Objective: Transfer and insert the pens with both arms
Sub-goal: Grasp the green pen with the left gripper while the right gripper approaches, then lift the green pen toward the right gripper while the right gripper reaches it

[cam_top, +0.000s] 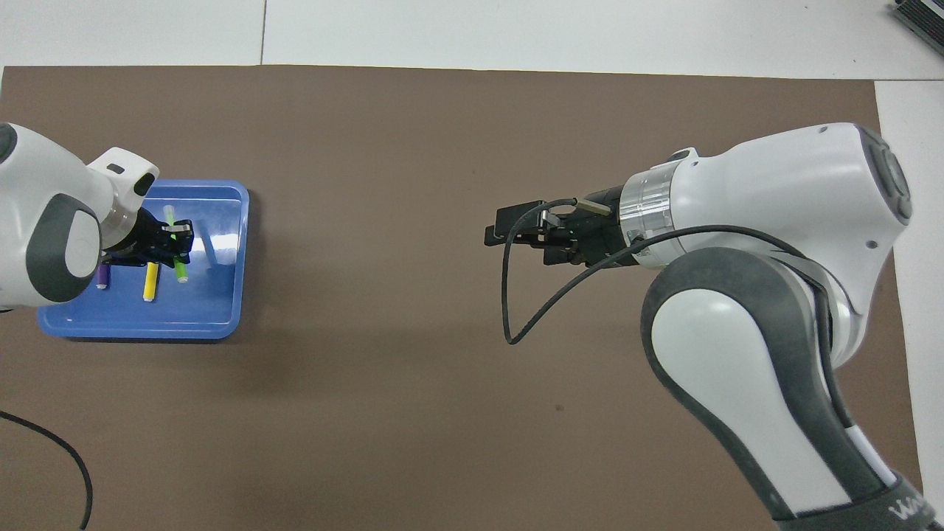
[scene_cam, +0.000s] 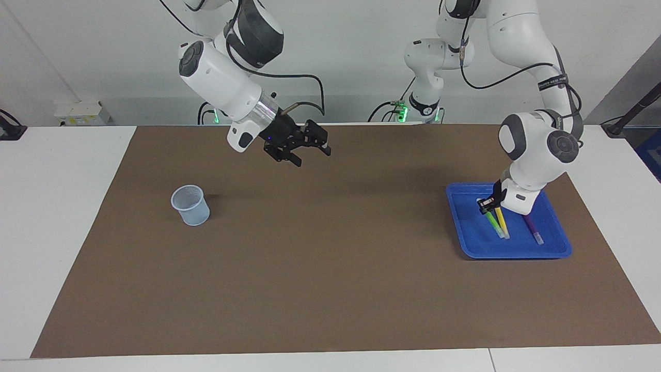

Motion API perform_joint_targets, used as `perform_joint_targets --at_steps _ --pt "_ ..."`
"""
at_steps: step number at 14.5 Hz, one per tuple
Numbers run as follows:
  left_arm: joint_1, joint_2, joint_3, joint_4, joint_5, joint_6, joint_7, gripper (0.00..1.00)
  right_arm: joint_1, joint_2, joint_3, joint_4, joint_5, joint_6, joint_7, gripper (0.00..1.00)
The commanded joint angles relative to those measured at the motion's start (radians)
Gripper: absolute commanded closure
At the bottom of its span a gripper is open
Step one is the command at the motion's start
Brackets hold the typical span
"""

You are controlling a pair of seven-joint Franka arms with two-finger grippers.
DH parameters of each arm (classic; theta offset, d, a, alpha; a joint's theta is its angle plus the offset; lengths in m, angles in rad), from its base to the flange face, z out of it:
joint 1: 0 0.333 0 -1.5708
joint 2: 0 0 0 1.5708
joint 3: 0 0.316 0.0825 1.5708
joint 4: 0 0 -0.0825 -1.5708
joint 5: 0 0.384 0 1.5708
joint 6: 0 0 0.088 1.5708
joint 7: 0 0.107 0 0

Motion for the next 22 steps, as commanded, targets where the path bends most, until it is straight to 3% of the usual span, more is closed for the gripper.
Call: perform_joint_targets --at_steps 1,4,7,13,22 --pt "-0.015 -0.068 0.01 0.018 -0.071 -0.104 -0.117 1.0 0.013 0.018 -0.004 -0.002 0.023 0.027 0.002 0.0" --pt "-0.028 -0.137 0.007 0.019 -0.153 -0.184 -0.31 1.0 0.032 0.027 -0.004 0.002 0.023 0.06 0.003 0.0" --pt "-0.035 -0.183 -0.03 0.019 -0.23 -0.214 -0.526 1.0 0.098 0.061 -0.004 0.0 0.027 0.167 0.014 0.0" --pt "-0.041 -0.189 -0.156 0.019 -0.321 -0.135 -1.011 1.0 0.141 0.079 -0.002 0.003 0.107 0.254 0.02 0.0" --pt "-0.187 -0.192 -0.171 0.015 -0.514 0.031 -1.381 1.0 0.218 0.122 -0.001 0.014 0.222 0.373 0.008 0.0"
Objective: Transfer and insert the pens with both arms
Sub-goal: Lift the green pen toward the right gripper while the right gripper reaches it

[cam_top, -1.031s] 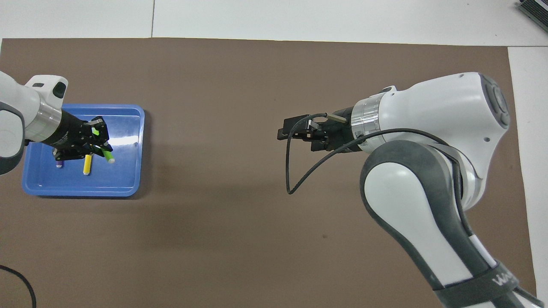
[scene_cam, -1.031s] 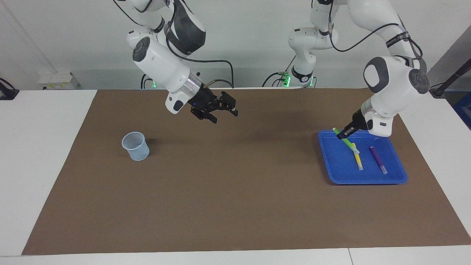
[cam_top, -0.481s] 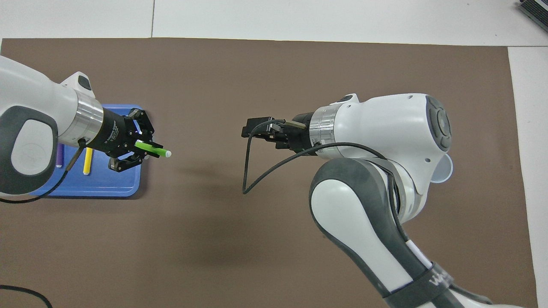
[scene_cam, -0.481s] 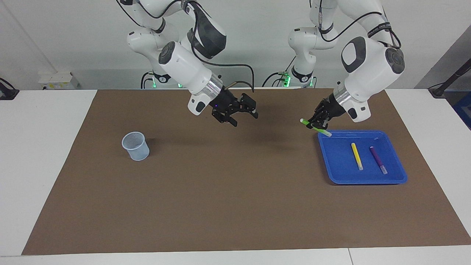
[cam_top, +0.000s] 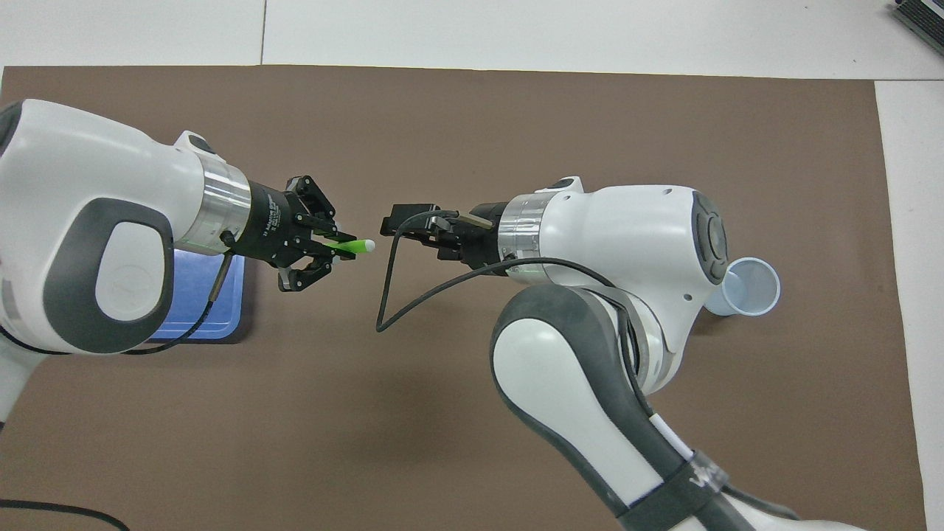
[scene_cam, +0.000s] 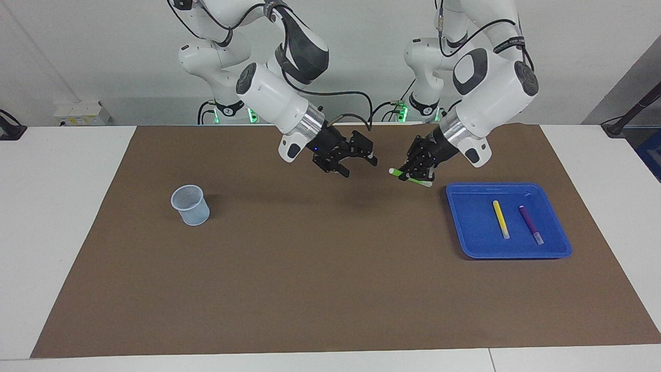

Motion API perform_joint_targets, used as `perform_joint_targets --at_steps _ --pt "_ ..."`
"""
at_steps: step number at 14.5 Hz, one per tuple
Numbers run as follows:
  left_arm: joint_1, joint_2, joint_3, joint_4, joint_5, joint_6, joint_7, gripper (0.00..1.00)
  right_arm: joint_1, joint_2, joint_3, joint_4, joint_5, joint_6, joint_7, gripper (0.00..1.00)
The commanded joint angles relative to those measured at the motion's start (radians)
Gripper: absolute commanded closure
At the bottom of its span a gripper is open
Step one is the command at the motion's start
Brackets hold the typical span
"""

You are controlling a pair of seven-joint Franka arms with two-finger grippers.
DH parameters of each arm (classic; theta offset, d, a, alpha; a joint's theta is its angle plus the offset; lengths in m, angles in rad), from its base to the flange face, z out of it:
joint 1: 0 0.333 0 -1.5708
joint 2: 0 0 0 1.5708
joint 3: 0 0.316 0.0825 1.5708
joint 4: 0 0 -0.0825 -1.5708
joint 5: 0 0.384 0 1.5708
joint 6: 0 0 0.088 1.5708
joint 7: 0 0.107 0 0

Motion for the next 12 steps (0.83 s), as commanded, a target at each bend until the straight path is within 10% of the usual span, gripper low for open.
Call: perform_joint_targets --at_steps 1,12 --pt "-0.044 -0.01 0.011 -0.016 -0.033 0.06 -0.055 1.0 0.011 0.008 -0.001 0.011 0.027 0.013 -0.006 0.01" --pt "-0.061 -0.023 0.011 -0.032 -0.042 0.091 -0.05 1.0 0.012 0.009 -0.001 0.012 0.023 0.018 -0.012 0.4"
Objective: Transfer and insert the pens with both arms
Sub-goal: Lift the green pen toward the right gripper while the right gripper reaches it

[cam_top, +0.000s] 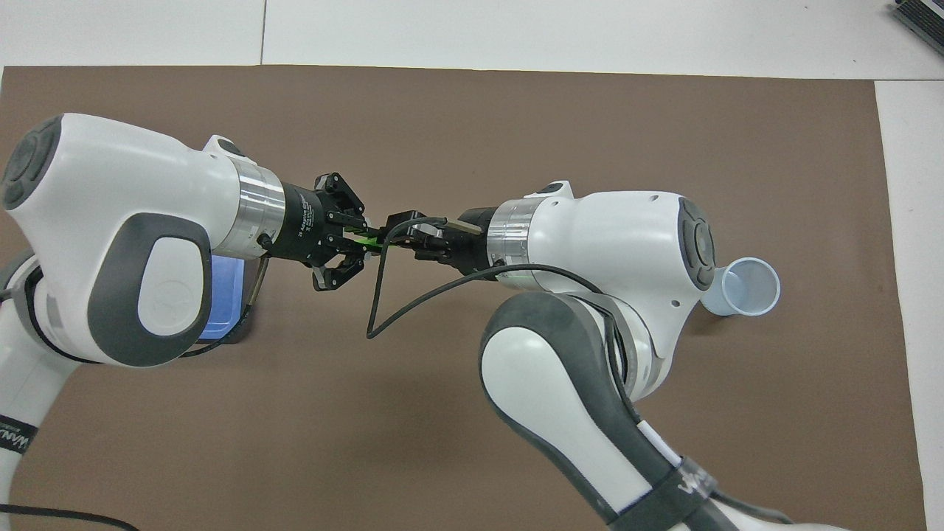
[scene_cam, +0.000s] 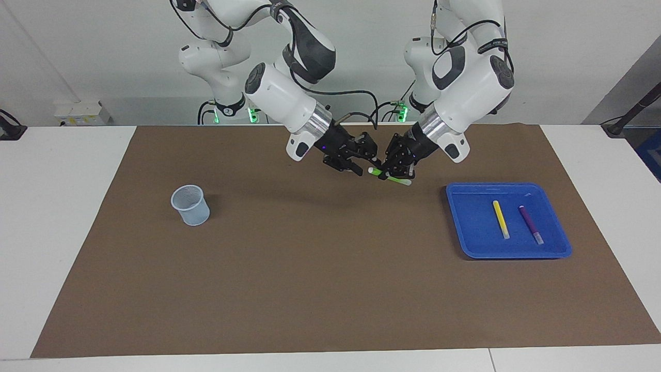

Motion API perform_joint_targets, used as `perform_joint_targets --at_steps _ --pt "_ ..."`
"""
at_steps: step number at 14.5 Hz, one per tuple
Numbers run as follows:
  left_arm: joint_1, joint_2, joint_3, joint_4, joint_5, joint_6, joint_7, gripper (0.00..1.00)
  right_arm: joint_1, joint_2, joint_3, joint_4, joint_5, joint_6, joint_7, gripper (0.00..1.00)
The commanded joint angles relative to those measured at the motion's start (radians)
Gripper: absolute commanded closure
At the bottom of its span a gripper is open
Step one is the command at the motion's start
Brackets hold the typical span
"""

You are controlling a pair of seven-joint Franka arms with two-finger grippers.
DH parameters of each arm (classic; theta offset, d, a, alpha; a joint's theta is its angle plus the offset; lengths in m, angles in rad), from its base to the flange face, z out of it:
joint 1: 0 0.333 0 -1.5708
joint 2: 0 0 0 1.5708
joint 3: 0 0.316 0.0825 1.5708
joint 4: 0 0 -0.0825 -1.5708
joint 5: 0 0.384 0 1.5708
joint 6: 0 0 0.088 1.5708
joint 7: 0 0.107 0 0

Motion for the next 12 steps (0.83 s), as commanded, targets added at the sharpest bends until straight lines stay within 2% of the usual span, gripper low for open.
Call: perform_joint_targets --at_steps 1,2,4,6,8,9,12 --pt "-0.014 -0.024 0.008 -0.025 -0.025 0.014 0.0 1.0 0.001 0.009 0.0 0.01 0.022 0.012 -0.012 0.46" --pt "-0.014 -0.024 0.008 -0.025 -0.025 0.014 0.0 1.0 0.001 0.009 0.0 0.01 0.022 0.015 -0.012 0.52" --pt "-0.021 -0.024 0.003 -0.026 -0.025 0.017 0.001 1.0 0.005 0.011 0.0 0.009 0.021 0.013 -0.012 0.59" --pt "-0.023 -0.024 0.003 -0.026 -0.025 0.016 0.003 1.0 0.005 0.011 0.0 0.01 0.021 0.013 -0.024 0.81" --pt "-0.031 -0.024 0.001 -0.028 -0.025 0.017 0.007 1.0 0.005 0.011 0.0 0.01 0.021 0.013 -0.025 0.96" --pt "-0.035 -0.024 0.003 -0.028 -0.025 0.017 0.007 1.0 0.005 0.011 0.0 0.01 0.021 0.01 -0.023 1.0" --pt "-0.035 -0.024 0.003 -0.028 -0.025 0.017 0.011 1.0 -0.007 0.011 -0.001 0.013 0.008 -0.025 -0.025 1.0"
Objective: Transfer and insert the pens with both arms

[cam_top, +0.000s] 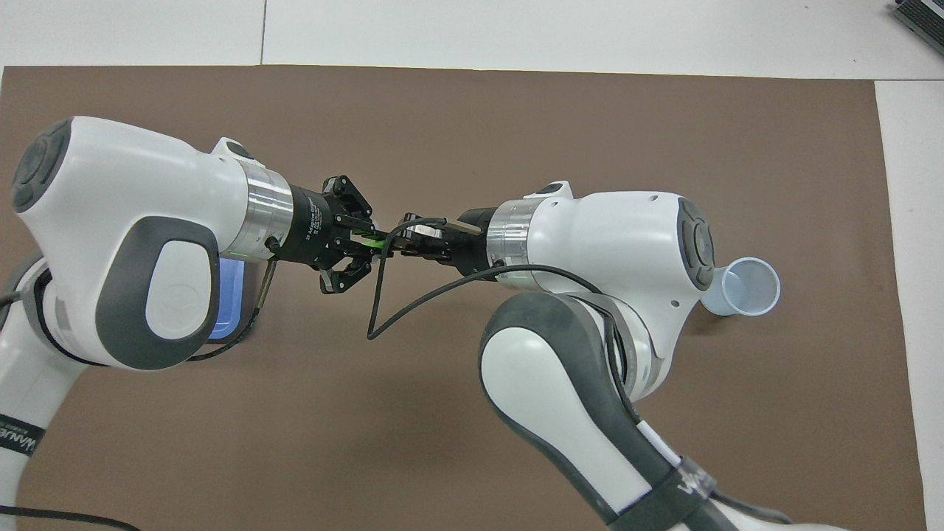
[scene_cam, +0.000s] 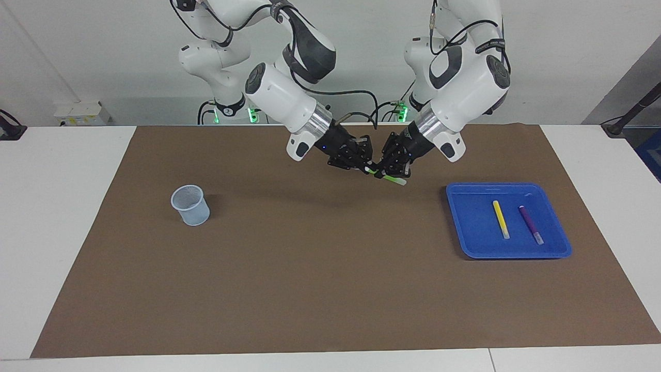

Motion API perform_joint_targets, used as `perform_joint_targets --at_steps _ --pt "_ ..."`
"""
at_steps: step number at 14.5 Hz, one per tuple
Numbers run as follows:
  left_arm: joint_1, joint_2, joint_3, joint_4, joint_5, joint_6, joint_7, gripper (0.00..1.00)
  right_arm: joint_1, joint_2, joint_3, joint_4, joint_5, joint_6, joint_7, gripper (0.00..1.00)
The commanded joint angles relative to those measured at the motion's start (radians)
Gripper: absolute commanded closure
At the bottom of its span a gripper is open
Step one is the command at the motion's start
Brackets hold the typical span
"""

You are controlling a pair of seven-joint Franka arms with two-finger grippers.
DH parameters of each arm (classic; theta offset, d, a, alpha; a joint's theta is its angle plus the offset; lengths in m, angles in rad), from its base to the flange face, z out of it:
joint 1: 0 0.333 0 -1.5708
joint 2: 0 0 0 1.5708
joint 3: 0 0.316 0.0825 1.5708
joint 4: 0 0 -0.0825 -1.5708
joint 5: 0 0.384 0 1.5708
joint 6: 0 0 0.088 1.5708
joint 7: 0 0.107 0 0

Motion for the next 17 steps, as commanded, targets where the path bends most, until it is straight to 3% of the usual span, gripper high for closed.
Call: perform_joint_targets --at_steps 1,3,4,6,11,17 --pt "-0.03 -0.023 0.01 -0.026 -0.016 0.011 0.018 1.0 -0.013 0.01 -0.001 0.015 -0.002 -0.037 -0.023 1.0" --pt "-0.03 -0.023 0.009 -0.026 -0.013 0.011 0.052 1.0 -0.028 0.011 -0.001 0.031 -0.083 -0.086 -0.023 1.0" --pt "-0.036 -0.023 0.01 -0.026 -0.013 0.009 0.069 0.79 -0.048 0.011 -0.001 0.039 -0.111 -0.116 -0.023 1.0" --pt "-0.038 -0.023 0.01 -0.021 -0.013 0.012 0.055 0.0 -0.058 0.005 -0.006 0.039 -0.126 -0.14 -0.021 1.0" --pt "0.007 -0.046 0.024 -0.023 -0.004 0.0 0.052 0.0 -0.123 -0.015 -0.009 0.039 -0.373 -0.26 -0.02 1.0" --pt "0.232 -0.075 0.025 -0.015 0.03 0.018 0.061 0.0 -0.196 -0.084 -0.011 0.032 -0.626 -0.454 -0.023 1.0"
